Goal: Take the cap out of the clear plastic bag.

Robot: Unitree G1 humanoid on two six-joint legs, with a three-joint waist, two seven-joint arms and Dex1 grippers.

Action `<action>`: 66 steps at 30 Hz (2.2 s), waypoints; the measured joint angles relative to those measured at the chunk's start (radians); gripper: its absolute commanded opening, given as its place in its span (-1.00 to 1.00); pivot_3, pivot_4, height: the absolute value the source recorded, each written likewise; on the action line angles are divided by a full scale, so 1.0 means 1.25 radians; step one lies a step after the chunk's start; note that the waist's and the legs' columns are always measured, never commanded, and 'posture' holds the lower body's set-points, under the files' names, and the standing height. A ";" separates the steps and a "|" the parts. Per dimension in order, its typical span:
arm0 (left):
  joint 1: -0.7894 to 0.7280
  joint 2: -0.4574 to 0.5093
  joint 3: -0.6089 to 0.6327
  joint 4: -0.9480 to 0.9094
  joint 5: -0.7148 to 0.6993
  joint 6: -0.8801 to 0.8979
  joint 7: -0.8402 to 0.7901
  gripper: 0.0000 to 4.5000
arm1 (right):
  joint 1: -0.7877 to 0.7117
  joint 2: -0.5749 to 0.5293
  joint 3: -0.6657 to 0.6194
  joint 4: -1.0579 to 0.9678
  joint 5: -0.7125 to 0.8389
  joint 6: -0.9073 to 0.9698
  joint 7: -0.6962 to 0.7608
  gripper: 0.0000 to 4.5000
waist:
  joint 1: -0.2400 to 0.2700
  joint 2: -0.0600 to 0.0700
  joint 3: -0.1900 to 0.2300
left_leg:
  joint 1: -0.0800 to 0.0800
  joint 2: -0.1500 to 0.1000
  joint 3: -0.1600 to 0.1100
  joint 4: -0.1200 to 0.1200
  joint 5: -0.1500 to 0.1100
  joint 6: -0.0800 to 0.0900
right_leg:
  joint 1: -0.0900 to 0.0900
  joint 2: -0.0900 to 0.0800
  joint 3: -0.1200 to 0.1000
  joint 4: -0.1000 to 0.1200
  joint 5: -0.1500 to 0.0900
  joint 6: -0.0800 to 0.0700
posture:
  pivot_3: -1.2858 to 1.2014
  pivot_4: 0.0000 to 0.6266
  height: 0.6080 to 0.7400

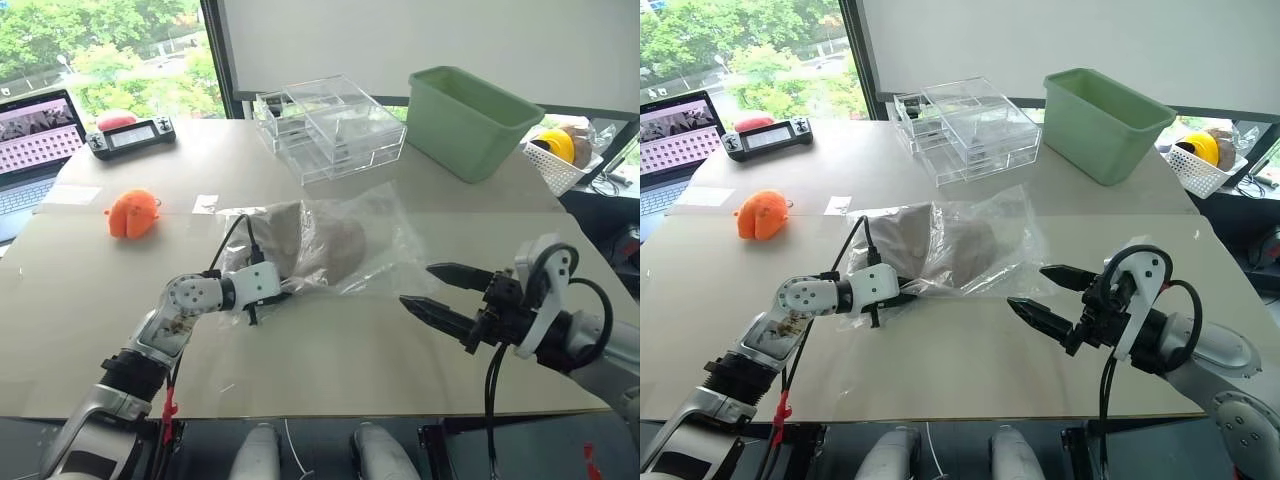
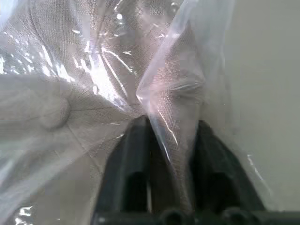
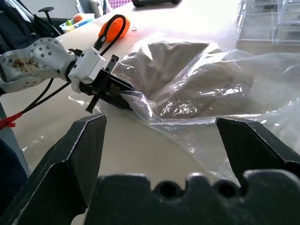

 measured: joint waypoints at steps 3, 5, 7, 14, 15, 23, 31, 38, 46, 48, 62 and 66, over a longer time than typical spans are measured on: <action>-0.020 0.000 -0.001 0.032 0.018 -0.023 0.003 -0.98 | 0.000 0.002 0.002 0.000 -0.002 -0.001 -0.003 1.00 | -0.003 0.000 0.000 | 0.000 0.000 0.000 0.000 0.000 0.000 | 0.000 0.000 0.000 0.000 0.000 0.000 | 0.03 -0.52 0.92; -0.038 0.000 -0.004 0.068 0.034 -0.058 0.012 -0.98 | -0.001 0.002 0.005 0.000 -0.002 -0.001 -0.007 1.00 | -0.004 0.000 0.000 | 0.000 0.000 0.000 0.000 0.000 0.000 | 0.000 0.000 0.000 0.000 0.000 0.000 | 0.03 -0.52 0.92; -0.062 0.000 -0.010 0.114 0.055 -0.113 0.018 -0.98 | -0.009 0.003 0.012 0.000 -0.004 -0.002 -0.010 1.00 | -0.005 0.000 0.000 | 0.000 0.000 0.000 0.000 0.000 0.000 | 0.000 0.000 0.000 0.000 0.000 0.000 | 0.03 -0.52 0.92; -0.163 0.040 -0.039 0.338 0.132 -0.462 0.034 -0.98 | -0.040 0.009 0.045 0.015 -0.027 -0.013 -0.009 1.00 | -0.008 -0.001 0.000 | -0.002 0.000 0.000 0.000 0.000 0.000 | -0.002 0.000 0.000 0.000 0.000 0.000 | 0.03 -0.52 0.92; -0.187 0.053 -0.044 0.395 0.140 -0.548 0.033 -0.98 | -0.046 0.010 0.054 0.023 -0.037 -0.017 -0.008 1.00 | -0.009 -0.001 0.000 | -0.002 0.000 0.000 0.000 0.000 0.000 | -0.002 0.000 0.000 -0.001 0.000 0.000 | 0.03 -0.52 0.92; -0.277 0.070 -0.067 0.697 0.013 -1.047 -0.099 -0.98 | -0.052 0.034 0.110 0.064 -0.113 -0.037 0.000 1.00 | 0.001 -0.001 0.001 | -0.009 -0.001 -0.001 0.000 0.000 0.001 | -0.006 -0.001 -0.001 -0.001 0.003 -0.005 | 0.03 -0.52 0.92; -0.305 0.115 -0.185 0.734 -0.038 -1.238 -0.120 -0.98 | -0.019 0.051 0.130 0.067 -0.189 -0.048 0.000 1.00 | 0.000 -0.001 0.001 | -0.008 -0.001 -0.001 0.003 -0.001 0.001 | -0.005 -0.001 -0.002 0.001 0.002 -0.003 | 0.03 -0.52 0.92; -0.473 0.109 -0.304 0.820 0.427 -0.922 0.349 -0.98 | -0.009 0.063 0.125 0.063 -0.201 -0.048 -0.005 1.00 | 0.006 -0.003 0.002 | -0.008 -0.002 -0.004 0.006 -0.001 0.001 | -0.002 -0.001 -0.003 0.000 0.000 0.004 | 0.03 -0.52 0.92; -0.507 0.008 -0.262 0.902 0.481 -0.551 0.506 -0.98 | -0.010 0.072 0.125 0.057 -0.202 -0.048 -0.010 1.00 | 0.001 -0.003 0.002 | -0.007 -0.002 -0.003 0.005 -0.001 0.001 | -0.002 -0.001 -0.002 0.001 0.000 0.004 | 0.03 -0.52 0.92; -0.500 0.006 -0.242 0.902 0.470 -0.557 0.489 -0.66 | -0.012 0.072 0.126 0.057 -0.203 -0.048 -0.009 1.00 | 0.000 -0.003 0.002 | -0.007 -0.002 -0.003 0.005 -0.001 0.001 | -0.002 -0.001 -0.002 0.001 0.000 0.004 | 0.03 -0.52 0.92; -0.416 0.070 -0.203 0.835 0.459 -0.978 0.510 0.97 | -0.051 0.072 0.150 0.088 -0.220 -0.048 0.007 1.00 | 0.016 -0.003 0.002 | -0.007 -0.002 -0.002 0.005 -0.001 0.001 | -0.002 -0.001 -0.002 0.000 0.003 -0.001 | 0.03 -0.52 0.92; -0.396 0.075 -0.187 0.834 0.444 -1.009 0.509 0.97 | -0.056 0.074 0.156 0.100 -0.229 -0.048 0.009 1.00 | 0.016 -0.003 0.002 | -0.007 -0.002 -0.002 0.005 -0.001 0.001 | -0.002 -0.002 -0.002 0.000 0.002 0.000 | 0.03 -0.52 0.92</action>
